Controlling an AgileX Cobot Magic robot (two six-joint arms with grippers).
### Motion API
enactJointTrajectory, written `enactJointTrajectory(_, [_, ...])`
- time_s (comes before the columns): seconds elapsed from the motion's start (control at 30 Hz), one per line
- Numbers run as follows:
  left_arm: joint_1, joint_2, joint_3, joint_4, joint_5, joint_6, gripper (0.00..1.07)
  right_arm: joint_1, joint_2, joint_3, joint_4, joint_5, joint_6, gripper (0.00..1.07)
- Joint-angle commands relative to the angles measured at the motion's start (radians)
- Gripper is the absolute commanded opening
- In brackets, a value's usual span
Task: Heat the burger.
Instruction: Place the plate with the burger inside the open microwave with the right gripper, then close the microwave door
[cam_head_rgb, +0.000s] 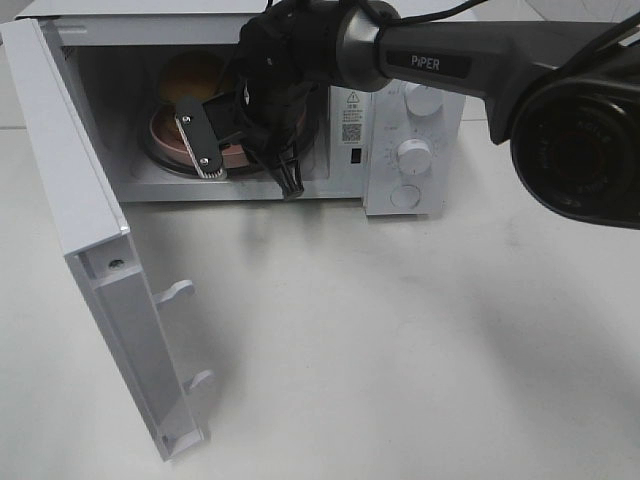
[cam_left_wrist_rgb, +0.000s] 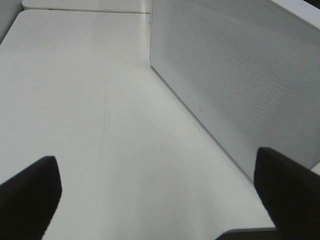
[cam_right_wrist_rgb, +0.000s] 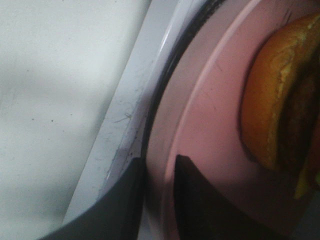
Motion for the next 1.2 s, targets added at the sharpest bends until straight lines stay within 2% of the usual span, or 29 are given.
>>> enactJointTrajectory(0.03, [-0.004,-0.017,0.002,-0.001,-0.016,0.001,1.01,0.0,-0.011,-0.008,-0.002,0.009,0.034,0.4])
enactJointTrajectory(0.07, [-0.004,-0.017,0.002,-0.001,-0.016,0.001,1.01,0.001,-0.015,-0.007,0.002,0.021,0.035,0.47])
enactJointTrajectory(0.1, [-0.004,-0.017,0.002,-0.001,-0.016,0.001,1.01,0.001,-0.015,-0.007,0.002,0.021,0.035,0.47])
enactJointTrajectory(0.13, [-0.004,-0.017,0.002,-0.001,-0.016,0.001,1.01,0.001,-0.026,0.007,0.019,0.013,0.033,0.51])
enactJointTrajectory(0.23, [-0.004,-0.017,0.002,-0.001,-0.016,0.001,1.01,0.001,-0.037,0.016,0.024,0.004,0.03,0.54])
enactJointTrajectory(0.3, [-0.004,-0.017,0.002,-0.001,-0.016,0.001,1.01,0.002,-0.077,0.078,0.029,-0.042,0.031,0.63])
enactJointTrajectory(0.4, [-0.004,-0.017,0.002,-0.001,-0.016,0.001,1.01,0.002,-0.106,0.125,0.059,-0.046,0.029,0.68])
enactJointTrajectory(1.2, [-0.004,-0.017,0.002,-0.001,-0.016,0.001,1.01,0.002,-0.371,0.533,0.095,-0.176,0.02,0.78])
